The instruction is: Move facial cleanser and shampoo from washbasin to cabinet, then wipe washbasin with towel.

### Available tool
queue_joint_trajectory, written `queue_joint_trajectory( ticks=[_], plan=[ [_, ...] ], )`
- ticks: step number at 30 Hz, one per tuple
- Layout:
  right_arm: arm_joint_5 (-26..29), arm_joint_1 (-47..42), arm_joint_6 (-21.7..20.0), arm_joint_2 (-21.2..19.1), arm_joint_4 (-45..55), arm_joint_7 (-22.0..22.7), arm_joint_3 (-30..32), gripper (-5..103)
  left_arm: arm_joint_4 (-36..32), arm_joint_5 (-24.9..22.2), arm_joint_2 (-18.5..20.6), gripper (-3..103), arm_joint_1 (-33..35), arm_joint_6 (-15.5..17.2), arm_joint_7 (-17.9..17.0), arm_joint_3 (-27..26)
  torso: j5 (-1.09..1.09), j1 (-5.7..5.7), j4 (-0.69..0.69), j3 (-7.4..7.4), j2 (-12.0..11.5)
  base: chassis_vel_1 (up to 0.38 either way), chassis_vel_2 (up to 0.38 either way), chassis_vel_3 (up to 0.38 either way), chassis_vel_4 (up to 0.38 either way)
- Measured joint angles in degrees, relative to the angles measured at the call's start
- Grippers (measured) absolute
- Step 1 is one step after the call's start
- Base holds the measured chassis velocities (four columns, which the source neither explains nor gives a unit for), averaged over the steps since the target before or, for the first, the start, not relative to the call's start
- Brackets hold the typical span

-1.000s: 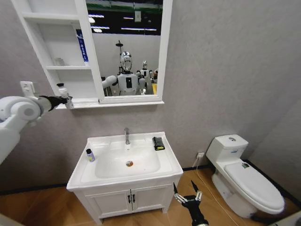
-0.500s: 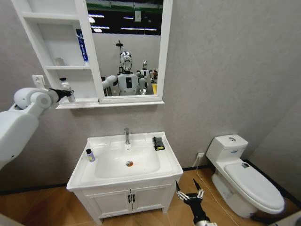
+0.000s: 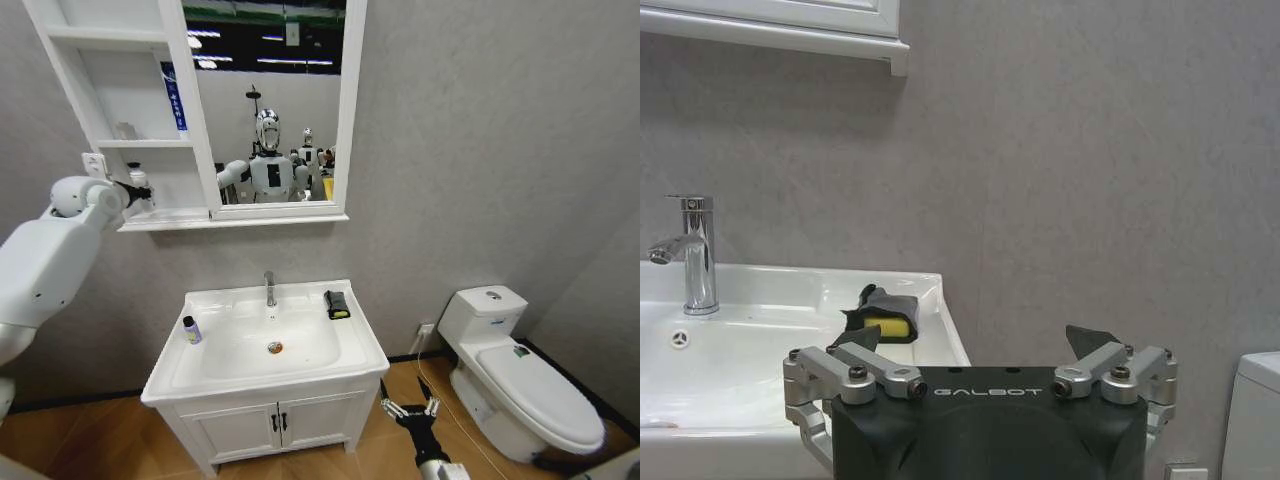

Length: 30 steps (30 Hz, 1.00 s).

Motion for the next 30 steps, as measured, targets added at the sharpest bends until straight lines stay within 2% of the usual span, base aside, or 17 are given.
queue_joint_trajectory(
  ticks=[9,16,18,21,23,24,25,26,29,30],
  plan=[
    [0.0,0.26,-0.03,0.44,-0.82,0.02,-0.2,100,3.01,0.4,-2.16,31,-2.16,0.28,-0.04,1.24,0.0,0.0,-0.01,0.0,0.0,0.0,0.0,0.0,0.0],
    [0.05,0.53,0.03,0.24,-1.37,-0.05,-0.11,100,5.18,2.44,-3.18,31,-2.63,0.3,0.05,1.52,0.0,0.0,-0.01,0.0,0.0,0.0,0.0,0.0,0.0],
    [-0.01,0.7,0.03,-0.12,-1.39,-0.07,-0.34,100,5.64,3.67,-3.18,28,-2.35,-0.9,0.75,1.29,0.01,0.0,-0.01,0.0,0.0,0.0,0.0,0.0,0.0],
    [-0.28,0.73,0.01,-0.23,-1.36,-0.08,-0.69,100,6.03,6.77,-2.94,39,-1.94,-2.4,2.33,0.94,0.0,0.0,-0.01,0.0,0.0,0.0,0.0,0.0,0.0],
    [-1.28,0.64,0.12,-0.25,-1.51,-0.24,-1.2,100,5.38,5.95,-2.41,49,-1.2,-2.48,2.43,0.23,0.01,0.0,0.01,0.0,0.0,0.0,0.0,0.0,0.0],
    [-1.28,0.64,0.12,-0.25,-1.51,-0.24,-1.2,100,5.38,5.95,-2.41,49,-1.2,-2.48,2.43,0.23,0.01,0.0,0.01,0.0,0.0,0.0,0.0,0.0,0.0],
    [-1.69,0.45,0.26,-0.24,-1.54,-0.33,-1.53,100,4.81,5.22,-2.14,55,-0.66,-2.4,2.04,-0.24,0.0,0.0,0.0,0.0,0.0,0.0,0.0,0.0,0.0],
    [-1.88,0.3,0.31,-0.23,-1.54,-0.37,-1.69,100,4.33,4.66,-1.82,55,-0.23,-2.29,1.76,-0.51,0.0,0.0,-0.01,-0.01,0.0,0.0,0.0,0.0,0.0],
    [-2.16,0.14,0.52,-0.13,-1.55,-0.46,-1.84,100,3.18,3.36,-0.9,66,0.95,-1.97,1.24,-1.15,0.0,0.0,-0.01,-0.01,0.01,0.0,0.0,0.0,0.0],
    [-2.16,0.14,0.52,-0.13,-1.55,-0.46,-1.84,100,3.18,3.36,-0.9,66,0.95,-1.97,1.24,-1.15,0.0,0.0,-0.01,-0.01,0.01,0.0,0.0,0.0,0.0]
  ],
)
